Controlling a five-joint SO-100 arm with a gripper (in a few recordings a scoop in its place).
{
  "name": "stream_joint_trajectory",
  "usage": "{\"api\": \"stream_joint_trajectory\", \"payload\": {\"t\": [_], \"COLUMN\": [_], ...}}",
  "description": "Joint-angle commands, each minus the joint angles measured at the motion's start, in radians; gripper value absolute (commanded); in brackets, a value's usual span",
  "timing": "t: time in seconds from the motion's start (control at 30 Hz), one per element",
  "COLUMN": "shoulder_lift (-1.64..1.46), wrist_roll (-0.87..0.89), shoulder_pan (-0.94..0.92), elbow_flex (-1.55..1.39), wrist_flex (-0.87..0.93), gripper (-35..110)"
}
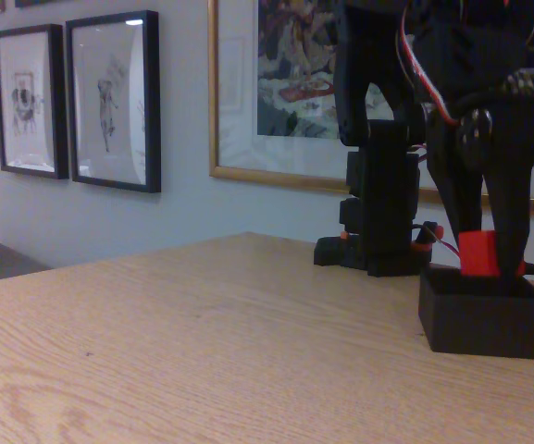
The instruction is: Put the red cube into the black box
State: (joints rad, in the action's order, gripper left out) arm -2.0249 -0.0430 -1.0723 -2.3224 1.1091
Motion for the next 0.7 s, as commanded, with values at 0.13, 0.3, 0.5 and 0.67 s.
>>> {"api": "stream_joint_trajectory", "payload": {"t": [0.13, 0.3, 0.5, 0.67], "shoulder_lift": [-0.034, -0.097, -0.089, -0.133], "wrist_roll": [-0.009, 0.003, 0.015, 0.031], "shoulder_pan": [0.003, 0.034, 0.067, 0.132], "elbow_flex": [-0.017, -0.040, -0.031, -0.025], "wrist_flex": [-0.002, 0.005, 0.008, 0.023], "gripper": [15, 22, 22, 18]}}
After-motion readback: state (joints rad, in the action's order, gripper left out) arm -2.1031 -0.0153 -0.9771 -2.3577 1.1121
